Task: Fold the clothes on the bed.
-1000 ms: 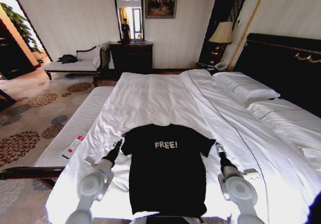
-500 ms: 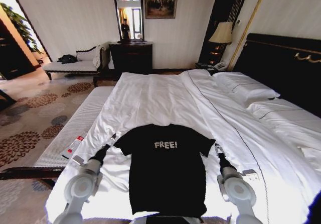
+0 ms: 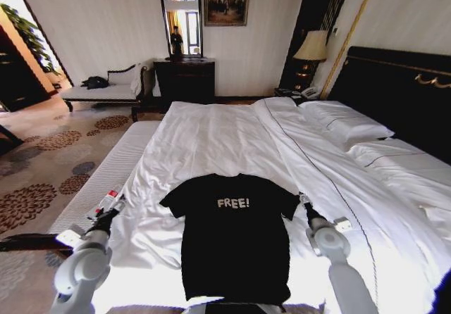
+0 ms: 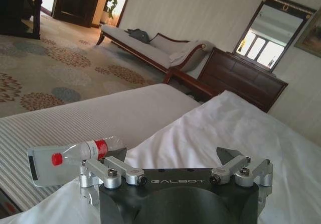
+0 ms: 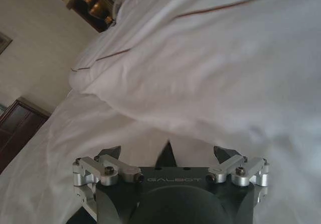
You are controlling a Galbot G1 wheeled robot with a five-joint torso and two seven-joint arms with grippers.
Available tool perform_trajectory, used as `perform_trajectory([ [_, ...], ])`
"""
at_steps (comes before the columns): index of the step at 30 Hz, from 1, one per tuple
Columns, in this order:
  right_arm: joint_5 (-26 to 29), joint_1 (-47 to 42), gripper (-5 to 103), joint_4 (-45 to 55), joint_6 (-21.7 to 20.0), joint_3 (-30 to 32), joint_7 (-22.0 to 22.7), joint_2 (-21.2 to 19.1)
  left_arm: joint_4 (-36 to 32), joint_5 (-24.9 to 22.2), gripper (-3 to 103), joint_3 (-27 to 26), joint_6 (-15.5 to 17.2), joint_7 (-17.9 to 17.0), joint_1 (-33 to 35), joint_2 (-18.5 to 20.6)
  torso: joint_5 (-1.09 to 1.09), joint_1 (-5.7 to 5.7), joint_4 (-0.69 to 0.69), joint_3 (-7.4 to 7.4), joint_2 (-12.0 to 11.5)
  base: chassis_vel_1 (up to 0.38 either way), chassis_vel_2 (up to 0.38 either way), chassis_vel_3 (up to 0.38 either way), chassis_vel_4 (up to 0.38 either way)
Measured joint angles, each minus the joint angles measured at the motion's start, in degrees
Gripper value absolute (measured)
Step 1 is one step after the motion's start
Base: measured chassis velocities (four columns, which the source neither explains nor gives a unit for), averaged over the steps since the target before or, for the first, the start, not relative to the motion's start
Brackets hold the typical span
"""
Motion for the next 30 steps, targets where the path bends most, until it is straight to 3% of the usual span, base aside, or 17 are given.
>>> perform_trajectory([
  [6, -1.4, 3.9, 100, -5.8, 0.7, -1.6, -2.8, -2.8, -1.6, -0.4, 100, 0.2, 0.5, -0.6, 0.3, -0.7, 0.0, 0.0, 0.0, 0.0, 0.0, 0.0, 0.0, 0.0, 0.0],
  [10, -1.4, 4.0, 103, -6.0, 0.7, -1.8, -2.8, -3.1, -2.1, -0.4, 100, 0.6, 0.7, -0.9, 0.3, -0.9, 0.0, 0.0, -0.01, 0.0, 0.0, 0.0, 0.0, 0.0, 0.0],
  [12, -1.4, 3.9, 99, -6.0, 0.8, -1.8, -2.9, -3.1, -2.3, -0.3, 100, 0.7, 0.7, -1.0, 0.4, -0.9, -0.01, 0.0, -0.01, 0.0, 0.0, 0.0, 0.0, 0.0, 0.0],
  [17, -1.4, 3.5, 85, -5.8, 0.8, -2.1, -3.1, -2.7, -3.3, -0.2, 100, 1.1, 1.1, -1.3, 0.6, -1.2, 0.0, 0.0, -0.02, 0.0, 0.0, 0.0, 0.0, 0.0, 0.0],
  [21, -1.3, 3.5, 65, -5.7, 0.7, -2.4, -3.0, -2.7, -4.3, -0.2, 100, 1.1, 1.1, -1.4, 1.1, -1.3, -0.01, 0.0, -0.01, 0.0, 0.0, 0.0, 0.0, 0.0, 0.0],
  [23, -1.2, 3.4, 65, -5.7, 0.7, -2.5, -2.9, -2.7, -4.5, -0.2, 100, 1.0, 1.1, -1.4, 1.2, -1.3, -0.01, 0.0, -0.01, 0.0, 0.0, 0.0, 0.0, 0.0, 0.0],
  [27, -1.0, 2.5, 43, -4.7, 0.7, -2.4, -2.7, -2.2, -4.8, -0.3, 100, 0.7, 1.1, -1.4, 1.5, -1.3, 0.0, 0.0, -0.01, 0.0, 0.0, 0.0, 0.0, 0.0, 0.0],
  [30, -1.0, 1.9, 43, -3.8, 0.7, -2.3, -2.7, -1.9, -4.8, -0.3, 100, 0.7, 1.1, -1.4, 1.5, -1.4, -0.01, 0.0, -0.01, 0.0, 0.0, 0.0, 0.0, 0.0, 0.0],
])
